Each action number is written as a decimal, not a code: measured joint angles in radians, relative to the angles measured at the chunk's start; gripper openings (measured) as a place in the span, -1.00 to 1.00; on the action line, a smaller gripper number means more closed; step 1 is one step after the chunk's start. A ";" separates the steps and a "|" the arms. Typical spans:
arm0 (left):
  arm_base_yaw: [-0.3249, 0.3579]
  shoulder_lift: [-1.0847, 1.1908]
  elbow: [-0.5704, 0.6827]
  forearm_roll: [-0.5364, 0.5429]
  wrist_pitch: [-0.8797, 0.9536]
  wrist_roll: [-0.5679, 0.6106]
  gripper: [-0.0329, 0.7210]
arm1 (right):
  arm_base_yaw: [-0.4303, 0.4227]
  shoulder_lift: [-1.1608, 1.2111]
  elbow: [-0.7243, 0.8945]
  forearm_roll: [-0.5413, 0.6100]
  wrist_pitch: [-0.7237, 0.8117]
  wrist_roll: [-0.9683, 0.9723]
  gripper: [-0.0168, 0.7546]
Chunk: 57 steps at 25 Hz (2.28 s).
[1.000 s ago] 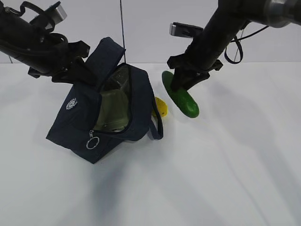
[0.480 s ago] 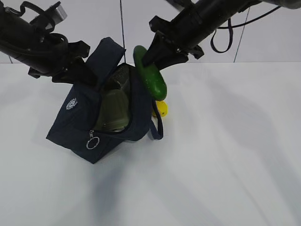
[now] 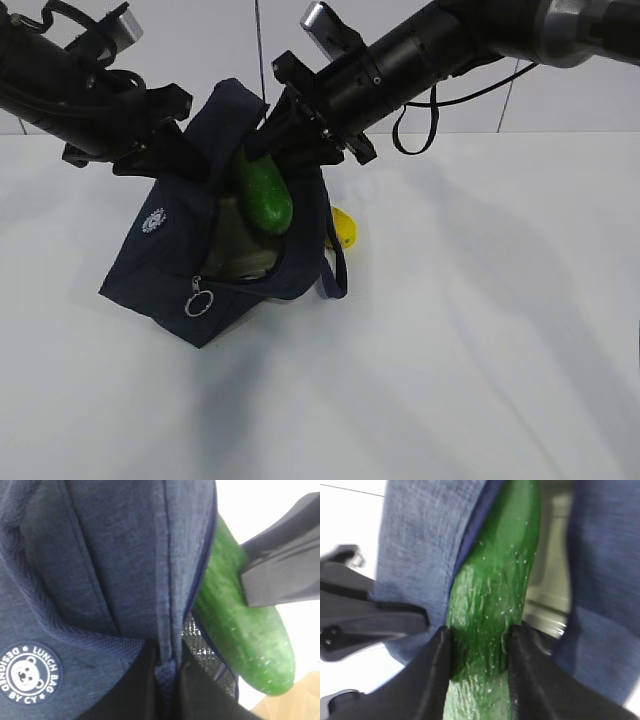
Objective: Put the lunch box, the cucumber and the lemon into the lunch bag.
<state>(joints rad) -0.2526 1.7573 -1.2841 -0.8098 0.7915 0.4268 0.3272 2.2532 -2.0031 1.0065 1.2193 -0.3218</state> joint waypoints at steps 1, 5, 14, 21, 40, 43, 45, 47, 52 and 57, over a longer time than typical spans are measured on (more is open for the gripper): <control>0.000 0.000 0.000 -0.005 0.003 0.000 -0.87 | 0.003 0.004 0.000 0.004 -0.009 -0.004 -0.27; 0.000 0.000 0.000 -0.009 0.020 0.000 -0.87 | 0.010 0.032 0.000 0.015 -0.075 -0.021 -0.26; 0.000 0.000 0.000 -0.020 0.034 0.000 -0.87 | 0.016 0.049 0.000 0.017 -0.126 -0.106 -0.11; 0.000 0.000 0.000 0.000 0.034 0.001 -0.87 | 0.016 0.049 0.000 0.001 -0.087 -0.138 -0.10; 0.096 -0.002 0.000 0.179 0.028 0.001 -0.87 | 0.010 0.049 -0.196 -0.357 0.006 -0.060 -0.10; 0.122 -0.002 0.000 0.202 0.036 0.001 -0.87 | 0.010 0.049 -0.196 -0.487 0.006 -0.027 -0.10; 0.137 -0.002 0.000 0.213 0.045 0.001 -0.87 | 0.010 0.049 -0.196 -0.561 0.006 -0.015 -0.10; 0.151 -0.002 0.000 0.226 0.051 0.001 -0.87 | 0.010 0.049 -0.196 -0.604 0.007 -0.009 -0.10; 0.164 -0.002 0.000 0.242 0.053 0.001 -0.87 | 0.010 0.049 -0.196 -0.639 0.008 -0.007 0.07; 0.164 -0.002 0.000 0.242 0.055 0.001 -0.87 | 0.010 0.056 -0.198 -0.665 0.002 -0.005 0.52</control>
<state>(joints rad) -0.0889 1.7550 -1.2841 -0.5679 0.8462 0.4275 0.3369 2.3088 -2.2009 0.3412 1.2216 -0.3271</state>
